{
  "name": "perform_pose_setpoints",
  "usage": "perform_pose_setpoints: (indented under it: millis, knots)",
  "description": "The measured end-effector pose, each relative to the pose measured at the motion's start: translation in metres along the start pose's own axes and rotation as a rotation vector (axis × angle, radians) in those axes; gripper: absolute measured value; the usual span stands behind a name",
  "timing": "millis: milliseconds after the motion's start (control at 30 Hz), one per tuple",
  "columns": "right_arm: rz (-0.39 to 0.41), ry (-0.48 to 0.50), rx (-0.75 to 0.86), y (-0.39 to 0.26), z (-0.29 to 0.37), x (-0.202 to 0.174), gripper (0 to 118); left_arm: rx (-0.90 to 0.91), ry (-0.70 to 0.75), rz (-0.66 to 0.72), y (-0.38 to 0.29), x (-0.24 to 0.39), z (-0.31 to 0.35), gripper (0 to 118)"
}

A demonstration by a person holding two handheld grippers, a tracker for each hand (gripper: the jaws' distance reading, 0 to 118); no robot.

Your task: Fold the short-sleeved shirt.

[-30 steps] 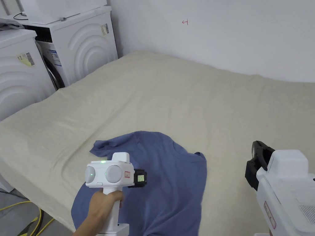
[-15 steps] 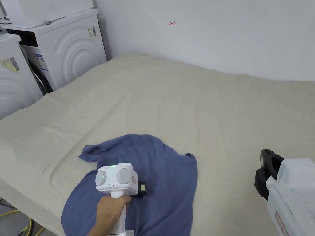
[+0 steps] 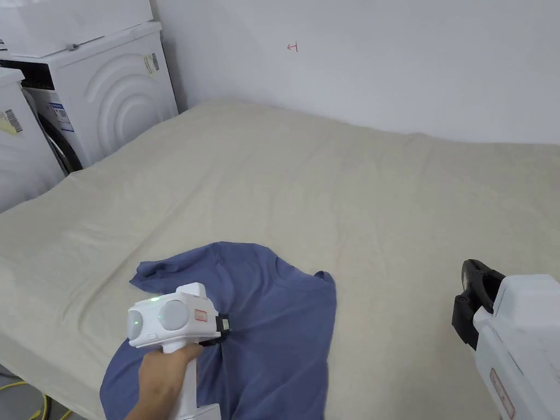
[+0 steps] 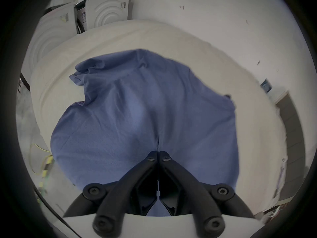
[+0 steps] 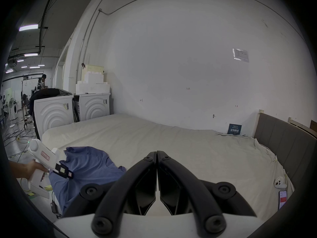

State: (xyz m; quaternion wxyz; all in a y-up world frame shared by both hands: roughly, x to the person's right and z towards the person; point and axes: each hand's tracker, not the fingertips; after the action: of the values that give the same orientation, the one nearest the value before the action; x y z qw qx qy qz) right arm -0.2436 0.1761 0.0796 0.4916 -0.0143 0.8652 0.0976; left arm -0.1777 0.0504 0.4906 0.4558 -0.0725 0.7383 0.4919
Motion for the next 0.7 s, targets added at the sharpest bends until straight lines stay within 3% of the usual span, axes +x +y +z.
perform_pose_setpoints:
  millis: [167,400,700]
  knots:
    - [-0.020,-0.014,0.016,0.002,0.012,0.011,0,0.106,-0.158,0.152,0.027,-0.029,0.016,0]
    - [-0.047,-0.059,0.046,0.007,0.035,0.033,0,0.193,-0.217,-0.050,0.070,0.036,0.066,0]
    - [-0.059,-0.149,0.082,0.011,0.070,0.074,0,0.272,-0.459,-0.222,0.096,0.177,0.097,0]
